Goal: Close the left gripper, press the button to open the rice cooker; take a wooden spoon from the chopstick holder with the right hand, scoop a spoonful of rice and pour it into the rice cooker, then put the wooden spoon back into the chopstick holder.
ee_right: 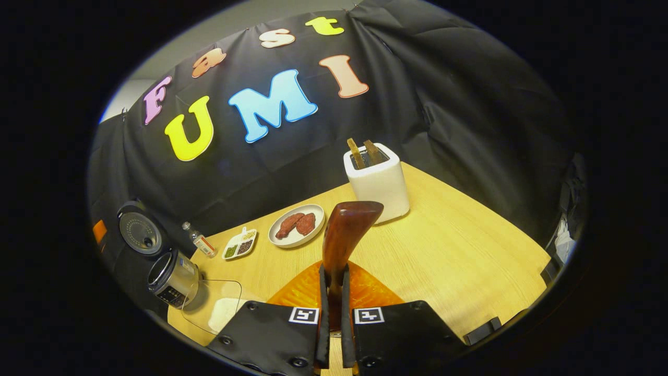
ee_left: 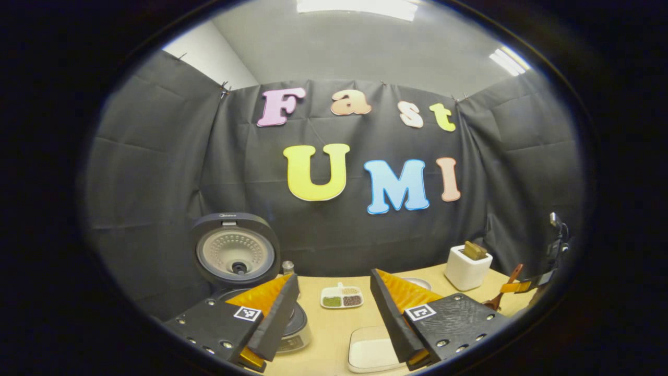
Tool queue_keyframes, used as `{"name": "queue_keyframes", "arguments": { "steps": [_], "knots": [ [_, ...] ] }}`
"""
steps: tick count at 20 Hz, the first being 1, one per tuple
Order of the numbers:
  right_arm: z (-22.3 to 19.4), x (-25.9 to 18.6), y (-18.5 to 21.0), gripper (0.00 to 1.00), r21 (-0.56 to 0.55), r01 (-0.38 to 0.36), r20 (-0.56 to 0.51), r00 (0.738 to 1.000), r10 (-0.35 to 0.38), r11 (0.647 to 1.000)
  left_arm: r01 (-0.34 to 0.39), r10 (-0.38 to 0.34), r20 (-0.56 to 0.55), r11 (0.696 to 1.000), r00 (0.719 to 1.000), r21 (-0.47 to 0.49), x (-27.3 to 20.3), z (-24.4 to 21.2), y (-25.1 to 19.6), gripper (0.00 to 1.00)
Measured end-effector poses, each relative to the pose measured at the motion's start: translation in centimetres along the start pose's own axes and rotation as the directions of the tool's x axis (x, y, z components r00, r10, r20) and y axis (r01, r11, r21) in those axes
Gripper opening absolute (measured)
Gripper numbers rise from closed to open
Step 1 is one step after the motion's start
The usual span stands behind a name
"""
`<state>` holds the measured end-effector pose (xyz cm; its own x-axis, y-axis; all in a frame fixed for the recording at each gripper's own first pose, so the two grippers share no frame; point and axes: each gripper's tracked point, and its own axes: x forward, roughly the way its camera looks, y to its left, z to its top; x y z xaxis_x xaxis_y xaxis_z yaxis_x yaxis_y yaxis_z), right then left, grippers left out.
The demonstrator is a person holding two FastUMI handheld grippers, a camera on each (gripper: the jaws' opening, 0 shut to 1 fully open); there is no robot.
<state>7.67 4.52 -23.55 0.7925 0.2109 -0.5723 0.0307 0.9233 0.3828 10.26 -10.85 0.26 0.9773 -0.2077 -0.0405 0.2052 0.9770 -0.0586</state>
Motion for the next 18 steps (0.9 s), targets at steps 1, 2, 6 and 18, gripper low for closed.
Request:
{"name": "queue_keyframes", "arguments": {
  "steps": [1, 2, 6, 18],
  "knots": [
    [-0.5, 0.3, -0.1, 0.11, -0.002, 0.002, -0.009, 1.0, -0.002, 1.0, -0.004, 0.004, -0.001, 1.0, 1.0, 0.002, -0.1, 0.0, 0.2, 0.84],
    [-0.7, 0.3, -0.1, 0.11, 0.001, 0.003, -0.017, 1.0, -0.003, 1.0, -0.009, 0.009, -0.001, 1.0, 1.0, 0.003, -0.1, 0.0, 0.5, 0.83],
    [-1.4, 0.6, -0.6, 0.12, 0.024, 0.016, -0.036, 0.999, -0.015, 1.0, -0.021, 0.021, -0.002, 1.0, 1.0, -0.004, -0.3, 0.0, 1.2, 0.84],
    [0.2, -1.6, -2.6, 0.79, -0.004, 0.064, 0.008, 0.998, -0.064, 0.998, -0.035, 0.035, 0.014, 0.999, 0.999, -0.022, -0.2, 0.4, 2.6, 0.84]
  ]
}}
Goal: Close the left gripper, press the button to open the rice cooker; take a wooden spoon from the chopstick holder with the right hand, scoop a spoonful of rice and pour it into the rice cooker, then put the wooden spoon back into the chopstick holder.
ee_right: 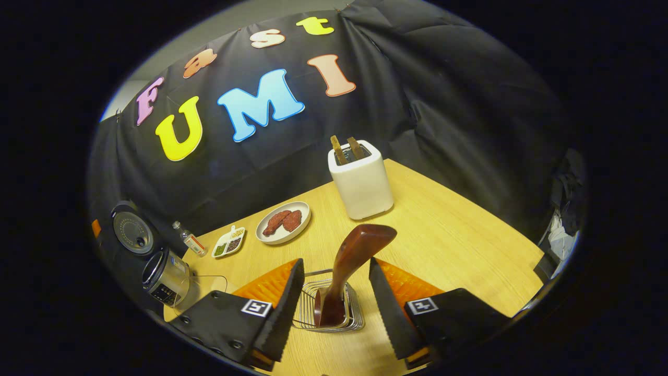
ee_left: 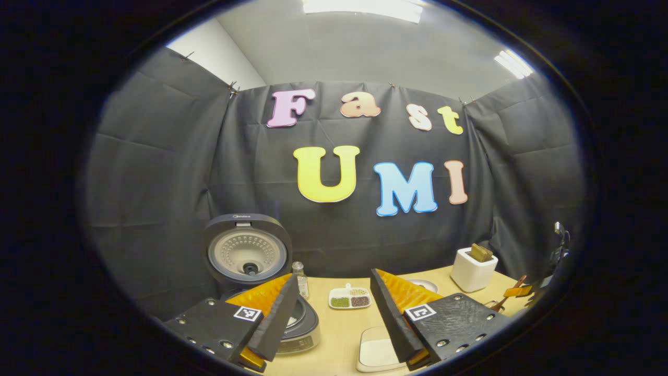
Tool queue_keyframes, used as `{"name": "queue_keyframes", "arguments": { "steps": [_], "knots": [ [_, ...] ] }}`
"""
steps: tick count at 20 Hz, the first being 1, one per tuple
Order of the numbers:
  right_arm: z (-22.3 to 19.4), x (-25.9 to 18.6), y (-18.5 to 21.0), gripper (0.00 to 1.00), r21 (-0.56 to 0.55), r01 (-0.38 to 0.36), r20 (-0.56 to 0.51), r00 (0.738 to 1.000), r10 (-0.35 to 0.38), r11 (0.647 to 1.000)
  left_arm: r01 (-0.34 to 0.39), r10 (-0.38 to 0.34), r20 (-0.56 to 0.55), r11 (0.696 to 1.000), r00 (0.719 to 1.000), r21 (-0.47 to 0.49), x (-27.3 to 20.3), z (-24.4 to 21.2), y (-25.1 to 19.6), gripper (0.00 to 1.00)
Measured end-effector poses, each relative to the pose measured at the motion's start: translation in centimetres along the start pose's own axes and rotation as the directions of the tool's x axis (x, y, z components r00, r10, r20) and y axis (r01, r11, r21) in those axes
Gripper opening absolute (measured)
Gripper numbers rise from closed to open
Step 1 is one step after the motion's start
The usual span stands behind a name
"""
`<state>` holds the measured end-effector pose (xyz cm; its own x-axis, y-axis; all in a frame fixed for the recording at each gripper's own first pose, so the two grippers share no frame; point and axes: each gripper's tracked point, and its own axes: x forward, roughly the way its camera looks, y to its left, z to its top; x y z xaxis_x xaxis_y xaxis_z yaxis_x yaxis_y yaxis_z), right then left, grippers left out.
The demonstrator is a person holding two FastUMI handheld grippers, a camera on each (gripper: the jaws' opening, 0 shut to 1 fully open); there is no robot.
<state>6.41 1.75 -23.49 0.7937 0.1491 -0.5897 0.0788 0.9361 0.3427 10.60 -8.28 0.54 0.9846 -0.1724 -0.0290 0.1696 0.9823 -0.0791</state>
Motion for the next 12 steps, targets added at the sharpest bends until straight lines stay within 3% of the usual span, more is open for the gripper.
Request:
{"name": "queue_keyframes", "arguments": {
  "steps": [2, 6, 12],
  "knots": [
    [1.4, -1.2, -0.9, 0.97, -0.034, 0.038, 0.039, 0.999, -0.037, 0.999, -0.01, 0.01, 0.004, 1.0, 1.0, 0.001, 0.2, 0.1, 0.7, 0.84],
    [4.4, -3.8, -1.3, 0.98, -0.104, 0.089, 0.122, 0.99, -0.076, 0.991, -0.036, 0.036, 0.005, 0.999, 0.999, 0.0, 1.1, 0.6, 2.8, 0.84],
    [9.2, -7.9, 1.2, 0.98, -0.218, 0.136, 0.245, 0.966, -0.081, 0.966, -0.083, 0.083, 0.022, 0.996, 0.996, 0.015, 3.0, 2.3, 7.4, 0.83]
  ]
}}
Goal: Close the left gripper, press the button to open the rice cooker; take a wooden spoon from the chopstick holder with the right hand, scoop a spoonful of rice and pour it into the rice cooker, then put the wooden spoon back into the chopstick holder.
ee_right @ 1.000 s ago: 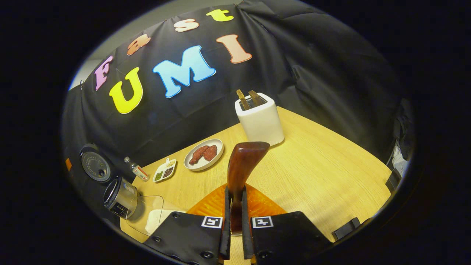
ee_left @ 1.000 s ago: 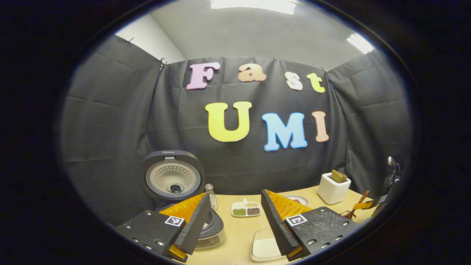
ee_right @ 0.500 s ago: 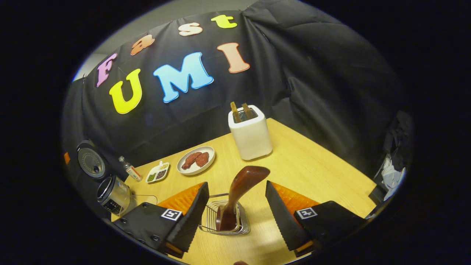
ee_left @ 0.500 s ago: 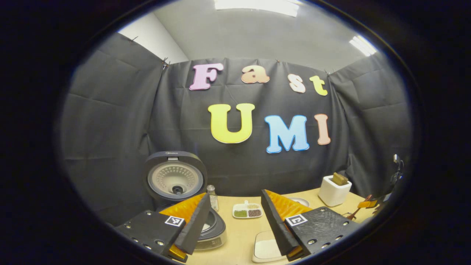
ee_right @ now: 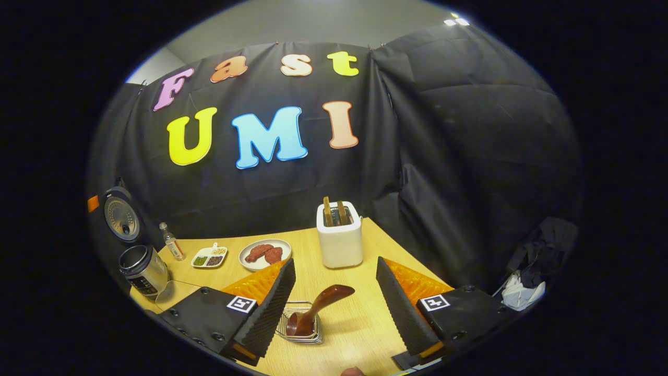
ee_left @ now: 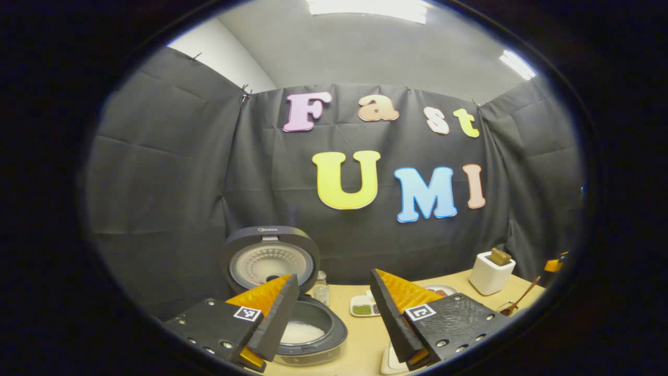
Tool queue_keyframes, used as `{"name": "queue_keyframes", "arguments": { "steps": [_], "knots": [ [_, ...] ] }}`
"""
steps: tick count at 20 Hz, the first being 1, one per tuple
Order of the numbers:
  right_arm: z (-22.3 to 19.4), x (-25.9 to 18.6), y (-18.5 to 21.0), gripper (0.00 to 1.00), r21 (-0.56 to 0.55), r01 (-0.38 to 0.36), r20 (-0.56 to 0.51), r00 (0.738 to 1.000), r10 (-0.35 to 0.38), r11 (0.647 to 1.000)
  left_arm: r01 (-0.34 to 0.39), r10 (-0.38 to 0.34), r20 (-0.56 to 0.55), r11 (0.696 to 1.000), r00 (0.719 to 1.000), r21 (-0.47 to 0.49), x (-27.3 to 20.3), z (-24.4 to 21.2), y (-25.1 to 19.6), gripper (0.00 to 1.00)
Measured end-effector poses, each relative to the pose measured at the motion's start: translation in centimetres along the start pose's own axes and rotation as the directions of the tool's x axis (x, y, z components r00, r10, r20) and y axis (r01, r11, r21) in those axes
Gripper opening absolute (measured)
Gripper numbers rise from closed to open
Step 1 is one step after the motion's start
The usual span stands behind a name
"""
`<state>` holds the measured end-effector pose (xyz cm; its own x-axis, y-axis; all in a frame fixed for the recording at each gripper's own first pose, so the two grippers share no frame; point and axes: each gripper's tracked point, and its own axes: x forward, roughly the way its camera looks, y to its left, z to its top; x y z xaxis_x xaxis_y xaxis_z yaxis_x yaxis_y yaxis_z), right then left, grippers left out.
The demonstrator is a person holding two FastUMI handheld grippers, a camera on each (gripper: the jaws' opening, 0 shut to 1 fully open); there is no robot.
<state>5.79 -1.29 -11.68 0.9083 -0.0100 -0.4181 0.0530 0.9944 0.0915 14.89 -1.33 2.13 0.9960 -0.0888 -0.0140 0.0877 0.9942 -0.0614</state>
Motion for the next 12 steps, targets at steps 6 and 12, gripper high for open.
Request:
{"name": "queue_keyframes", "arguments": {
  "steps": [6, 12],
  "knots": [
    [3.1, -2.5, 3.3, 0.98, -0.059, -0.006, 0.093, 0.996, 0.012, 0.998, -0.066, 0.066, 0.015, 0.998, 0.998, 0.004, 4.4, 2.2, 6.0, 0.83],
    [2.3, -3.3, 4.9, 0.98, -0.059, 0.024, 0.093, 0.995, -0.018, 0.998, -0.112, 0.112, 0.011, 0.994, 0.994, -0.006, 10.7, 4.7, 11.7, 0.84]
  ]
}}
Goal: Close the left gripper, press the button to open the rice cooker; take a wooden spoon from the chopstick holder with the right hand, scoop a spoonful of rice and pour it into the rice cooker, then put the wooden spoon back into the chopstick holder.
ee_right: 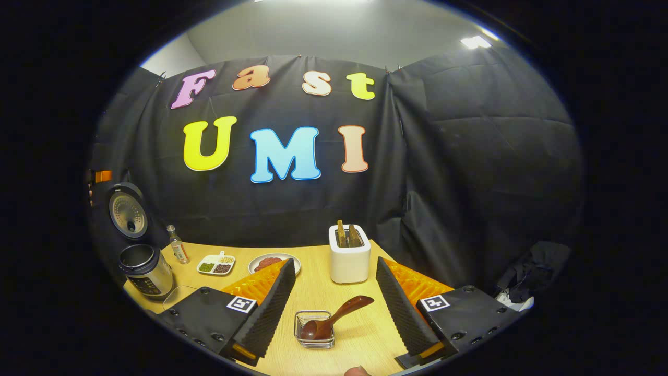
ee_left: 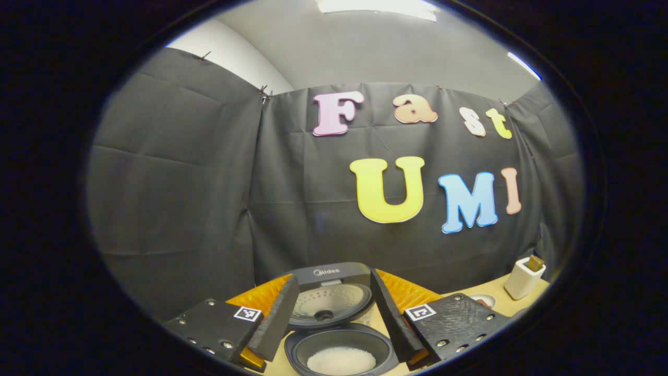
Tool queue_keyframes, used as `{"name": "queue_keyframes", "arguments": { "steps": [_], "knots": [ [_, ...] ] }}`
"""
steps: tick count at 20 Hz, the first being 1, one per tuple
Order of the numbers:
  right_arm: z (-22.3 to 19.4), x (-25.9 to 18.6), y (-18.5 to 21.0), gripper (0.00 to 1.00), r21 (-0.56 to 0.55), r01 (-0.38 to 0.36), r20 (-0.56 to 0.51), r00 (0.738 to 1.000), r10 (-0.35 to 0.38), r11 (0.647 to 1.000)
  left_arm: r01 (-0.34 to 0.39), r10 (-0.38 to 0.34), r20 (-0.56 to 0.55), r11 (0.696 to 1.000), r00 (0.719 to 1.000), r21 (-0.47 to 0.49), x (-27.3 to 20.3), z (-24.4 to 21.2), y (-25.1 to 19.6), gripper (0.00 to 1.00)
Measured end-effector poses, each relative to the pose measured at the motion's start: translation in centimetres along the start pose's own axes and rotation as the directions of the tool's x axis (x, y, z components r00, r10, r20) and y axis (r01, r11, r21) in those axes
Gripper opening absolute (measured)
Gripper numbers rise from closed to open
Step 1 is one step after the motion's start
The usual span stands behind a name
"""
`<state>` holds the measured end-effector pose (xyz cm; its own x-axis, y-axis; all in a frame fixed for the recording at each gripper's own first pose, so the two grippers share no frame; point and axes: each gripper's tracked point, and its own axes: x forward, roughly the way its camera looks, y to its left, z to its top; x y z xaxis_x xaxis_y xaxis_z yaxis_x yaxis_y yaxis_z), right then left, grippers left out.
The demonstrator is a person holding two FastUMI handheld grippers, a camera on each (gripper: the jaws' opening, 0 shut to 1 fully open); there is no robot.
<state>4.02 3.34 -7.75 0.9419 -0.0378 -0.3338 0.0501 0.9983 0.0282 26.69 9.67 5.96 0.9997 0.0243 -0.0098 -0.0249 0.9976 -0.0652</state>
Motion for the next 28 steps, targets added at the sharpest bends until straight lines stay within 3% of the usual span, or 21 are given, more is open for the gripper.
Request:
{"name": "queue_keyframes", "arguments": {
  "steps": [8, 14, 21, 28],
  "knots": [
    [-1.9, -1.5, 0.7, 0.98, 0.02, 0.063, -0.028, 0.998, -0.063, 0.998, 0.002, -0.003, -0.013, 0.998, 1.0, -0.057, 8.3, 1.2, 1.2, 0.83],
    [-2.2, -1.6, 0.4, 0.98, 0.013, 0.091, -0.035, 0.995, -0.09, 0.996, -0.024, 0.021, -0.083, 0.999, 0.996, -0.03, 13.1, -2.1, 1.2, 0.83],
    [-1.8, -0.3, -0.3, 0.98, -0.005, 0.061, -0.037, 0.997, -0.061, 0.998, -0.059, 0.057, -0.126, 0.998, 0.99, -0.018, 12.8, -4.3, 0.9, 0.85],
    [-1.5, 1.5, -0.8, 0.98, -0.009, -0.011, -0.032, 0.999, 0.01, 1.0, -0.083, 0.082, -0.143, 0.996, 0.986, -0.007, 9.3, -5.5, -0.4, 0.88]
  ]
}}
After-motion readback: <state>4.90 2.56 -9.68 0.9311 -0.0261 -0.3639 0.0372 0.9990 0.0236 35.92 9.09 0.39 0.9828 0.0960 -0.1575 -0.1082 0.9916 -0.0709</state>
